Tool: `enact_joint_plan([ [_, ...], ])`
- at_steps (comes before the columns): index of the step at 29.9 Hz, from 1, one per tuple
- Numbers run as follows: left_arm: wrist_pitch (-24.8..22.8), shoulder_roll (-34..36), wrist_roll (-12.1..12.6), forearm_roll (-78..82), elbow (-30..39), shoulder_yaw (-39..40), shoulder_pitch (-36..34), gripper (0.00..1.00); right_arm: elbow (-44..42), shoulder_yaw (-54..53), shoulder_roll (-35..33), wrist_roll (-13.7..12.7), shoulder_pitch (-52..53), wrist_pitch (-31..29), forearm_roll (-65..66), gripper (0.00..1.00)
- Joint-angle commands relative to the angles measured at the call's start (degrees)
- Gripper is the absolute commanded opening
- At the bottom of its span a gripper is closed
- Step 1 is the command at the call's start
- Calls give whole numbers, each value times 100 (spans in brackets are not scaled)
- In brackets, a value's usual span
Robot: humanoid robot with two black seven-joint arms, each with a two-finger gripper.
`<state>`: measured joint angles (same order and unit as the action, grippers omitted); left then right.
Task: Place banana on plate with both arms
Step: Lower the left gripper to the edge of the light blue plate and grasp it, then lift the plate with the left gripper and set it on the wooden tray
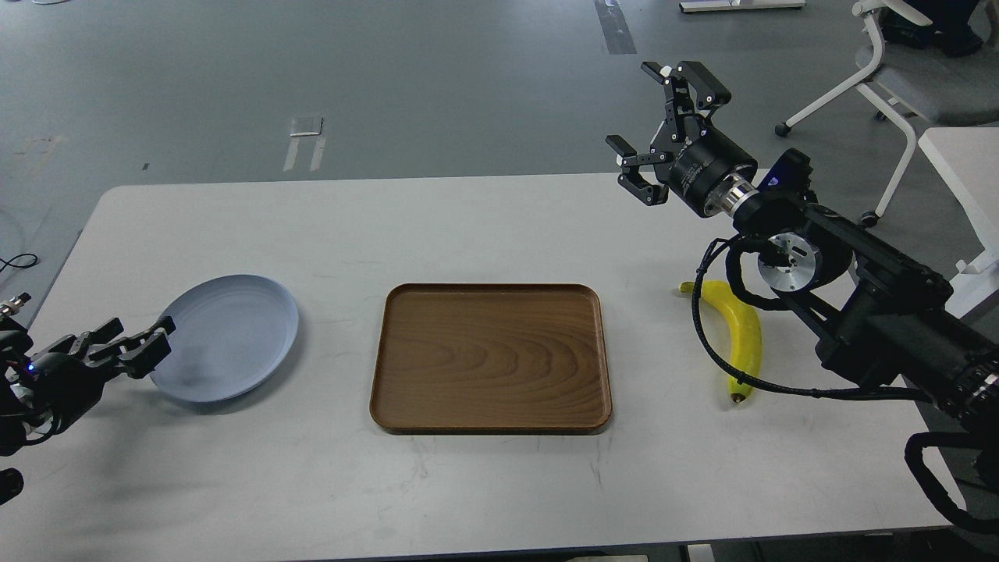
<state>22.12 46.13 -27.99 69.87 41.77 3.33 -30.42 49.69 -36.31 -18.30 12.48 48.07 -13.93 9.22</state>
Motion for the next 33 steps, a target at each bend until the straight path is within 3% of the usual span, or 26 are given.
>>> enact_joint_plan([
  [1,-15,-156,-1,-17,-265,0,1,82,-3,2,-7,0,1,4,9,100],
  [5,-138,-377,-1,-26,-688,1,10,77,-3,-7,-16,0,18,4,9,100],
  [16,-190,-429,-1,-131,-715,1,107,77,-29,2,19,0,18,127,115,100],
  [17,-182,-430,-1,-149,-706,1,107,64,-29,2,19,0,18,145,123,100],
  [18,-182,-430,-1,-149,-706,1,107,64,-29,2,19,0,18,145,124,100],
  [20,-191,-464,-1,-158,-715,-8,124,33,-29,2,19,0,18,154,124,100],
  [23,-182,-482,-1,-158,-715,-43,124,9,-29,2,28,0,18,154,124,100],
  [27,-182,-509,-1,-158,-715,-61,115,0,-38,2,28,0,27,163,124,100],
  [33,-173,-500,-1,-158,-715,-61,80,0,-135,2,37,0,80,189,124,100],
])
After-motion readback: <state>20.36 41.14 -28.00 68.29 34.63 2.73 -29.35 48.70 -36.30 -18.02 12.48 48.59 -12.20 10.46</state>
